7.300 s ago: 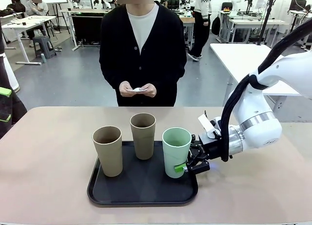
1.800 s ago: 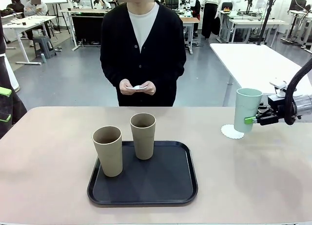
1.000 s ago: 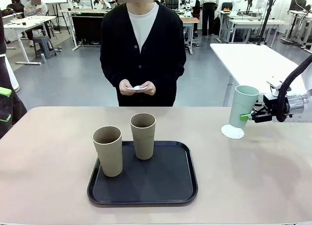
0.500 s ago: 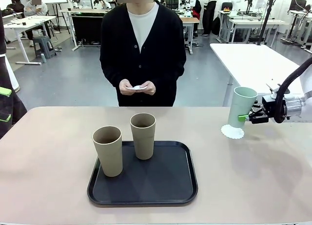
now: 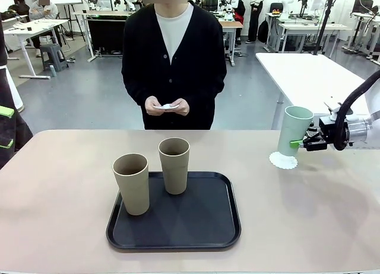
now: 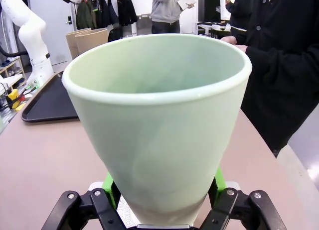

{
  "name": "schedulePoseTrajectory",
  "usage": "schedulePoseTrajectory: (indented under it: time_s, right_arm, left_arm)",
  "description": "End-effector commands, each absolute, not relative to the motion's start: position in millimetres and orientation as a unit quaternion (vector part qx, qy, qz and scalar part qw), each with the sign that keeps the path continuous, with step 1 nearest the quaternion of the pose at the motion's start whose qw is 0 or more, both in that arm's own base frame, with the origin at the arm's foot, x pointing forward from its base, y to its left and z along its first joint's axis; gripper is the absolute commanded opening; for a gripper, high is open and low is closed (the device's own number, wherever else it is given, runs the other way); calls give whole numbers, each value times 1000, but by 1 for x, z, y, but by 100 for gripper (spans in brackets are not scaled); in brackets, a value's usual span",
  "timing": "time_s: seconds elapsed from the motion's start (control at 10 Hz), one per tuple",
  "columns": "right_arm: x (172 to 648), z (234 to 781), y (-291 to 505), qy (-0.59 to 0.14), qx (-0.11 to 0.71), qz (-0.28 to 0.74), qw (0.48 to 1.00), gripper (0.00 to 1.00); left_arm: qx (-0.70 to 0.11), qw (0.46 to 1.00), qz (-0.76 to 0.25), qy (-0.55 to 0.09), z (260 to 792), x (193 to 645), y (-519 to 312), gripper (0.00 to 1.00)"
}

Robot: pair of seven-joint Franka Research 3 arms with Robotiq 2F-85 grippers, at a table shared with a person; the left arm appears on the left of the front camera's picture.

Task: Place coasters on the table and set cups on them.
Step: Pick up one Reusable plastic cup and place it on a coaster set by the human.

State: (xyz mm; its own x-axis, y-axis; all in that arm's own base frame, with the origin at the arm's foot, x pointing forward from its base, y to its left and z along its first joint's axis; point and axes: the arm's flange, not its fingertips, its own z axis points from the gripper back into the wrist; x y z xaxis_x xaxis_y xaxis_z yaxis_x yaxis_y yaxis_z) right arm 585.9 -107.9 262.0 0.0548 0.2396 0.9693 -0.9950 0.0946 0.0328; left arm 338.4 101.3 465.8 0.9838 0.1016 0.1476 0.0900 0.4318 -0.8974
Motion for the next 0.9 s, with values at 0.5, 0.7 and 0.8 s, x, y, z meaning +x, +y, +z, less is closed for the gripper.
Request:
schedulePoseTrajectory:
  time_s: [0.5, 0.7, 0.8]
  right_arm:
    - [572, 251, -94, -427, 422, 542, 588, 82]
    - [578, 245, -94, -432, 421, 536, 591, 82]
    - [580, 243, -95, -433, 419, 535, 592, 82]
  left_arm:
    - [-537, 839, 1, -93, 467, 338, 102, 100]
    - [-537, 839, 1, -93, 467, 338, 102, 100]
    - [-537, 839, 1, -93, 467, 338, 102, 100]
